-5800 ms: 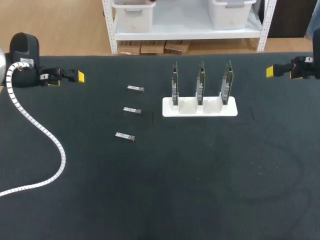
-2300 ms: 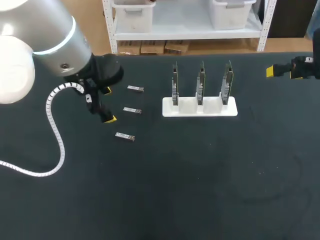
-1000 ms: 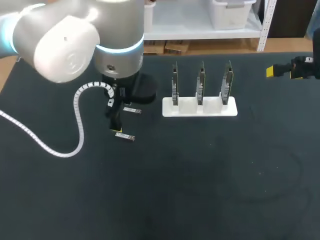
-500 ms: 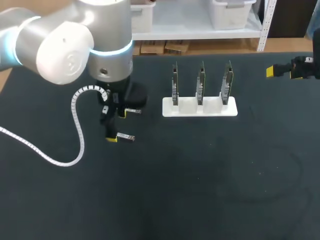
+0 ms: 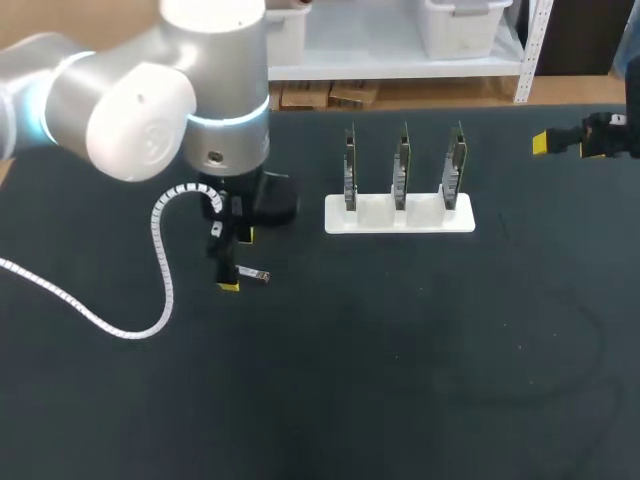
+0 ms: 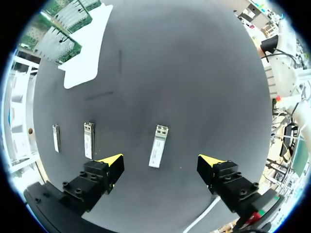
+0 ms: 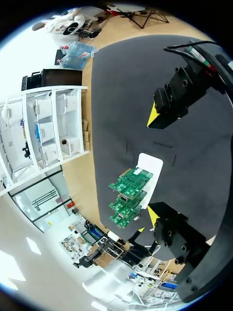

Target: Pick up the optical module with the left hand, and insert it into the network port with the right hand.

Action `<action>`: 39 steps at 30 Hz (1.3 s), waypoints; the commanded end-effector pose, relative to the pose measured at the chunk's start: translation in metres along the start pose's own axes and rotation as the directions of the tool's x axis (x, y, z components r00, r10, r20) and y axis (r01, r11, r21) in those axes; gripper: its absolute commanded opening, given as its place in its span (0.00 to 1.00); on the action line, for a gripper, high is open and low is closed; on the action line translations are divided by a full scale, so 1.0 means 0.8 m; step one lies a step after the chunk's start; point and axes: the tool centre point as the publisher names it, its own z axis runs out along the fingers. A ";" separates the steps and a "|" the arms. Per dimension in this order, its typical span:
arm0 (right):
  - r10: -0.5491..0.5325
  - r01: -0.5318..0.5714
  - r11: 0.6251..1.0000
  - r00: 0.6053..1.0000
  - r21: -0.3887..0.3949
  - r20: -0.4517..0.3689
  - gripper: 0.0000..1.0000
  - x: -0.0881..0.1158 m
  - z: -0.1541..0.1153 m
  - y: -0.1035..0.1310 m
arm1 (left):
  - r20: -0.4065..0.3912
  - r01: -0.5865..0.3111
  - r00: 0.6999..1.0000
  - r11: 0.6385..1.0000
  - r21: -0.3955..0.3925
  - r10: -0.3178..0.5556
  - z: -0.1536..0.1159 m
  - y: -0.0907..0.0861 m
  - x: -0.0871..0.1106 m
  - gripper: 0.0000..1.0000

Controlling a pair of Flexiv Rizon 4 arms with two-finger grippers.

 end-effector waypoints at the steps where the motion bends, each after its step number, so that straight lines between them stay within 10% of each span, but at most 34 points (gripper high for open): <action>1: 0.000 0.000 1.000 1.000 0.004 0.001 1.00 0.001 -0.001 0.001 | 0.000 0.003 1.000 1.000 0.020 -0.003 0.011 0.016 0.006 1.00; 39: 0.000 0.000 1.000 1.000 0.004 0.001 1.00 0.001 -0.001 0.001 | 0.019 0.055 0.998 0.998 0.021 -0.055 0.033 0.020 0.005 1.00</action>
